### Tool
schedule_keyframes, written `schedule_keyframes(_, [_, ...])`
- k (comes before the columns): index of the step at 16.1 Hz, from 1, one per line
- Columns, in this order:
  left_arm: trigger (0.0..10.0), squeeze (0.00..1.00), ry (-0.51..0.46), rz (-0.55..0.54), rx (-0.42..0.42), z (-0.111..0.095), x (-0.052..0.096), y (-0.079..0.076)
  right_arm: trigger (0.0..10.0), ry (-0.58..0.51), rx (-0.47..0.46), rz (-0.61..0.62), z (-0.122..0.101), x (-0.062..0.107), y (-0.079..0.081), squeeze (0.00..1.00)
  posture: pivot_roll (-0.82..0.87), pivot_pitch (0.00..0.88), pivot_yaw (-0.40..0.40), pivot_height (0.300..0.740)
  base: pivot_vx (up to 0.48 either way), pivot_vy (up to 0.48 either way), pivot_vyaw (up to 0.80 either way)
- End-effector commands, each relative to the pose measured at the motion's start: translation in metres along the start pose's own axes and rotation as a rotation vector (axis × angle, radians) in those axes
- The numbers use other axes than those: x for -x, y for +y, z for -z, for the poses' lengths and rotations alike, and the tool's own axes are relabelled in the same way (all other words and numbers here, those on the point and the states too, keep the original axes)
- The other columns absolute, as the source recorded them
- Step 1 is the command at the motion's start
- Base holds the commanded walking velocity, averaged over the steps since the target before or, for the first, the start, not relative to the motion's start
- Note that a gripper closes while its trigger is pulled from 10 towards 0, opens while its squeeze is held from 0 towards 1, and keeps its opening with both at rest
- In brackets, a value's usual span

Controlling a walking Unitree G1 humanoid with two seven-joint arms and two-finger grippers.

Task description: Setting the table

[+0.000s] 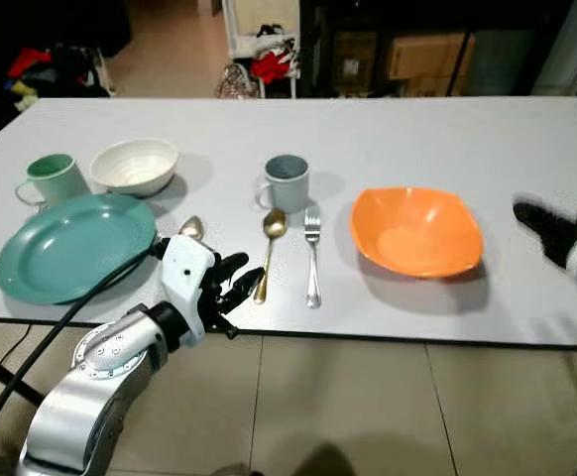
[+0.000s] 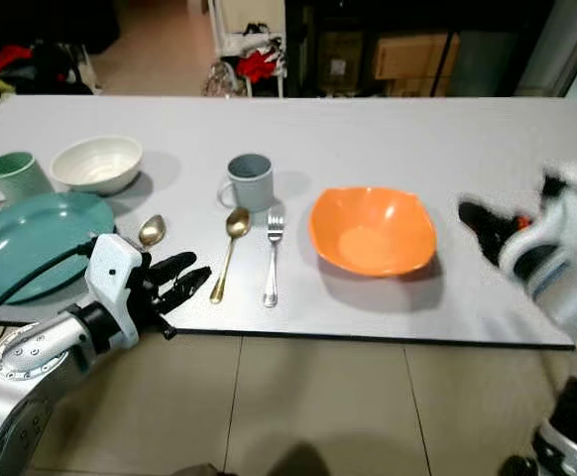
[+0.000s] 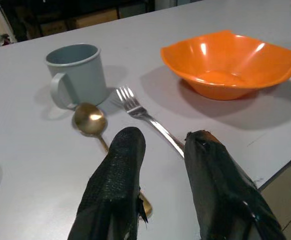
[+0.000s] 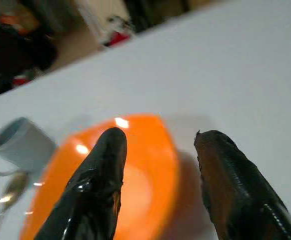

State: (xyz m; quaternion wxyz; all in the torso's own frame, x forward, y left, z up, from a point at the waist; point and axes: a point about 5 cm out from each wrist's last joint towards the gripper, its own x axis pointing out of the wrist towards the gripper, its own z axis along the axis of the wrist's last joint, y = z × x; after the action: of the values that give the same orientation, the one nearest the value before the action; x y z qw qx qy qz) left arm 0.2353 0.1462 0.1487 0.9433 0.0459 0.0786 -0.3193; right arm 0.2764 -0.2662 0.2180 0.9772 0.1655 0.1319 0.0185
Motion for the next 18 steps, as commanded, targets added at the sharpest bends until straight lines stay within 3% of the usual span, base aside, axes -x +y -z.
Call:
schedule_keyframes(1, [10.0, 0.00, 0.003, -0.025, -0.012, -0.002, 0.002, 0.005, 10.0, -0.005, 0.057, -0.131, -0.004, -0.004, 0.029, 1.00, -0.06, 0.000, 0.080, 0.740, 0.000, 0.000, 0.00])
schedule_keyframes(2, [10.0, 0.00, 0.010, -0.040, -0.008, -0.002, 0.001, 0.007, 10.0, 0.002, 0.085, -0.209, -0.003, -0.008, 0.046, 1.00, -0.06, 0.000, 0.082, 0.740, 0.000, 0.000, 0.00])
schedule_keyframes(3, [10.0, 0.00, 0.035, -0.073, -0.009, -0.001, 0.000, 0.013, 10.0, 0.033, 0.129, -0.333, 0.006, -0.023, 0.080, 1.00, -0.05, 0.000, 0.080, 0.740, 0.000, 0.000, 0.00])
schedule_keyframes(4, [10.0, 0.00, 0.043, -0.091, -0.011, -0.001, 0.000, 0.017, 10.0, 0.059, 0.155, -0.392, 0.016, -0.037, 0.102, 1.00, -0.04, 0.000, 0.076, 0.740, 0.000, 0.000, 0.00])
schedule_keyframes(5, [10.0, 0.00, 0.043, -0.098, -0.014, -0.002, 0.002, 0.020, 10.0, 0.080, 0.171, -0.430, 0.024, -0.046, 0.116, 1.00, -0.03, 0.000, 0.075, 0.740, 0.000, 0.000, 0.00])
schedule_keyframes(6, [10.0, 1.00, 0.044, -0.115, -0.022, -0.002, 0.006, 0.024, 10.0, 0.124, 0.205, -0.476, 0.041, -0.065, 0.141, 1.00, -0.02, 0.000, 0.070, 0.740, 0.000, 0.000, 0.00])
schedule_keyframes(8, [10.0, 1.00, 0.050, -0.130, -0.021, -0.002, 0.011, 0.028, 10.0, 0.175, 0.247, -0.484, 0.058, -0.084, 0.160, 1.00, 0.00, 0.000, 0.058, 0.740, 0.000, 0.000, 0.00])
schedule_keyframes(11, [10.0, 1.00, 0.055, -0.159, -0.034, -0.005, 0.019, 0.032, 10.0, 0.222, 0.301, -0.466, 0.078, -0.103, 0.177, 1.00, 0.02, 0.000, 0.053, 0.740, 0.000, 0.000, 0.00])
schedule_keyframes(14, [10.0, 1.00, 0.074, -0.165, -0.048, -0.005, 0.023, 0.033, 10.0, 0.251, 0.429, -0.437, 0.102, -0.118, 0.183, 1.00, 0.03, 0.000, 0.053, 0.740, 0.000, 0.000, 0.00])
schedule_keyframes(15, [10.0, 1.00, 0.079, -0.164, -0.056, -0.005, 0.023, 0.032, 10.0, 0.266, 0.419, -0.421, 0.107, -0.120, 0.183, 1.00, 0.03, 0.000, 0.053, 0.740, 0.000, 0.000, 0.00])
schedule_keyframes(16, [10.0, 0.93, 0.089, -0.157, -0.066, -0.004, 0.024, 0.030, 10.0, 0.279, 0.424, -0.386, 0.113, -0.124, 0.181, 0.00, 0.04, 0.000, 0.052, 0.740, 0.000, 0.000, 0.00])
schedule_keyframes(17, [10.0, 0.38, 0.095, -0.151, -0.068, -0.004, 0.025, 0.029, 10.0, 0.277, 0.432, -0.350, 0.116, -0.126, 0.179, 0.00, 0.04, 0.000, 0.050, 0.740, 0.000, 0.000, 0.00])
schedule_keyframes(18, [10.0, 0.00, 0.097, -0.150, -0.065, -0.004, 0.026, 0.028, 10.0, 0.262, 0.429, -0.318, 0.116, -0.127, 0.177, 0.00, 0.04, 0.003, 0.048, 0.740, 0.000, 0.000, 0.00])
